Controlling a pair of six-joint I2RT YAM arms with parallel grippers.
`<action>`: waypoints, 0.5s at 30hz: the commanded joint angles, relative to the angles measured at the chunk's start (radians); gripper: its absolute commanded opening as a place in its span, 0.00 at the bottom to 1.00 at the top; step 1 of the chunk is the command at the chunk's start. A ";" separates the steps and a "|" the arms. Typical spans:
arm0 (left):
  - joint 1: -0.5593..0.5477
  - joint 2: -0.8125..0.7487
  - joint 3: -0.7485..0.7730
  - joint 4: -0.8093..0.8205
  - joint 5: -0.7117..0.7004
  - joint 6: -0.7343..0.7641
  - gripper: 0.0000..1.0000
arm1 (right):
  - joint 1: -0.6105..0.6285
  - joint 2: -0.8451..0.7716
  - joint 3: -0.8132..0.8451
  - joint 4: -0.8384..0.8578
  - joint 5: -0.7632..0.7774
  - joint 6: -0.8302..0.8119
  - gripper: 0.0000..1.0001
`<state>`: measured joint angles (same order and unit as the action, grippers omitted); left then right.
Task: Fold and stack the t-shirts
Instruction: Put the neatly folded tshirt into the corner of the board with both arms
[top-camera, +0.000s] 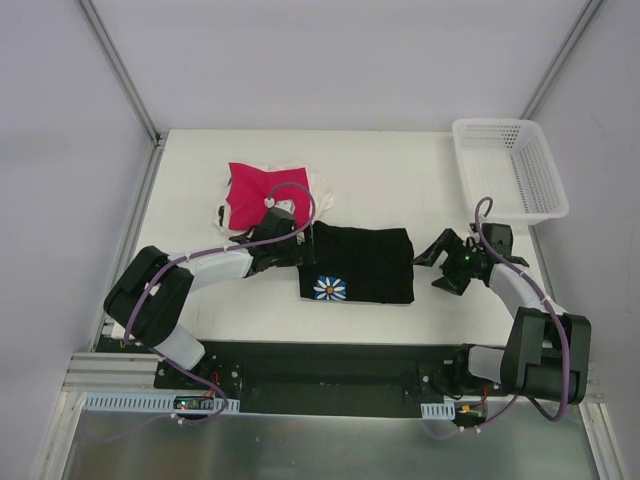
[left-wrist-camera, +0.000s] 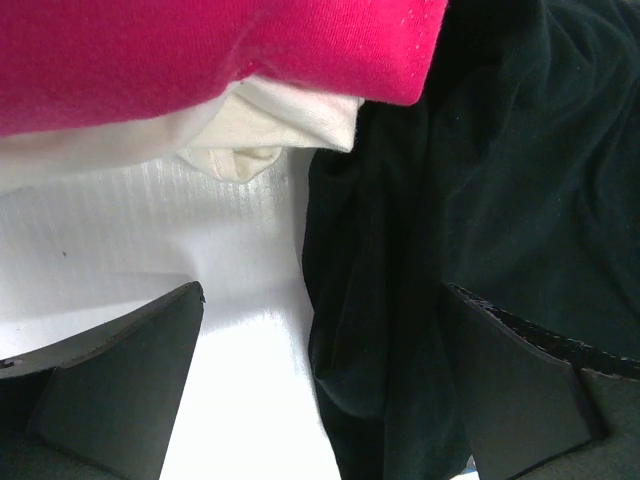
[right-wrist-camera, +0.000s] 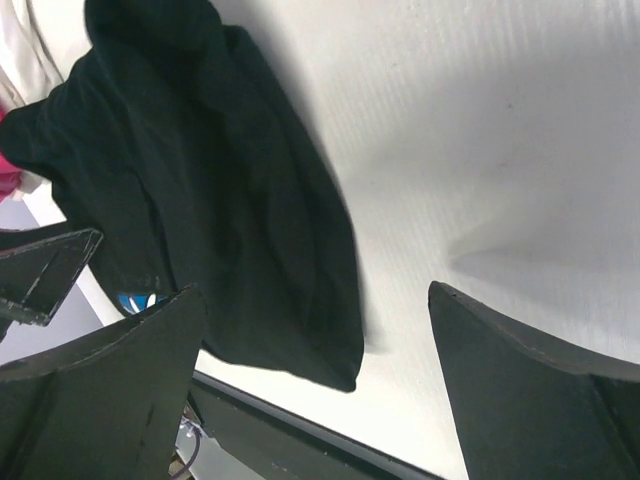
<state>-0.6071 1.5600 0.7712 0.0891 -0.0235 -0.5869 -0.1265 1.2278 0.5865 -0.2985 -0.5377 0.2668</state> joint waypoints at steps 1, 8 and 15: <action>0.017 0.005 0.017 0.023 0.022 0.025 0.99 | 0.005 0.070 -0.014 0.122 0.016 0.037 0.95; 0.056 0.025 0.034 0.040 0.063 0.035 0.99 | 0.024 0.206 0.018 0.208 -0.002 0.051 0.95; 0.101 0.092 0.046 0.087 0.115 0.019 0.99 | 0.044 0.294 0.024 0.275 -0.015 0.072 0.95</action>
<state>-0.5331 1.6119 0.7990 0.1455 0.0505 -0.5789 -0.0963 1.4559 0.6209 -0.0586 -0.5968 0.3416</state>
